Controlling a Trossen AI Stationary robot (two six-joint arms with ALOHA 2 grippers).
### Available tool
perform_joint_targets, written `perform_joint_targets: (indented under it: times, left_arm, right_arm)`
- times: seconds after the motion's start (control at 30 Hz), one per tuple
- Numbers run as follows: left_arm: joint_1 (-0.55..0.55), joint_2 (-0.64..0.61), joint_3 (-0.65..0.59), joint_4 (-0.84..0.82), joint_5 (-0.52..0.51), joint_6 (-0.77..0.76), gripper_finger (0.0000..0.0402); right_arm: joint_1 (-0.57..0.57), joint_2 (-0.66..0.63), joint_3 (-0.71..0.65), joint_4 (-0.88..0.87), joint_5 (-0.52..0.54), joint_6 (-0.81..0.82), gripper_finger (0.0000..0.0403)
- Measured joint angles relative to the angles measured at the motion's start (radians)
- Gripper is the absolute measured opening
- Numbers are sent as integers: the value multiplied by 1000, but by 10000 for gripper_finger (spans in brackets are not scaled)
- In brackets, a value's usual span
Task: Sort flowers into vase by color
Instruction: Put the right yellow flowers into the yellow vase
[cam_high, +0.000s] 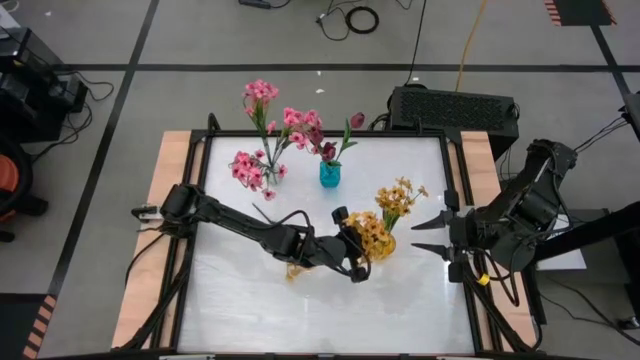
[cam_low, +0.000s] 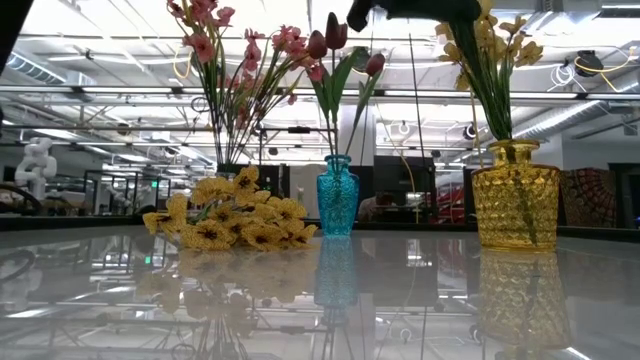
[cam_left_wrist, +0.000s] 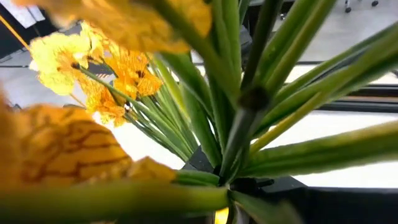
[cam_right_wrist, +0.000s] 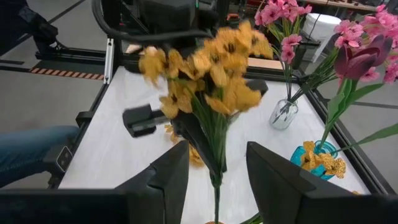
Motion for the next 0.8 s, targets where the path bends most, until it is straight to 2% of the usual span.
perform_joint_targets:
  times: [0.2,0.37,0.53,0.8]
  left_arm:
    - [18,42,0,66,0,28,27]
    - [23,57,0,64,0,30,55]
    - [22,54,0,63,0,29,109]
    - [21,54,0,-27,-1,-1,232]
  right_arm:
    - [0,0,0,1,0,-4,152]
    - [0,0,0,1,-1,-4,152]
    - [0,0,0,1,-1,-7,152]
    - [0,3,0,1,-2,-6,152]
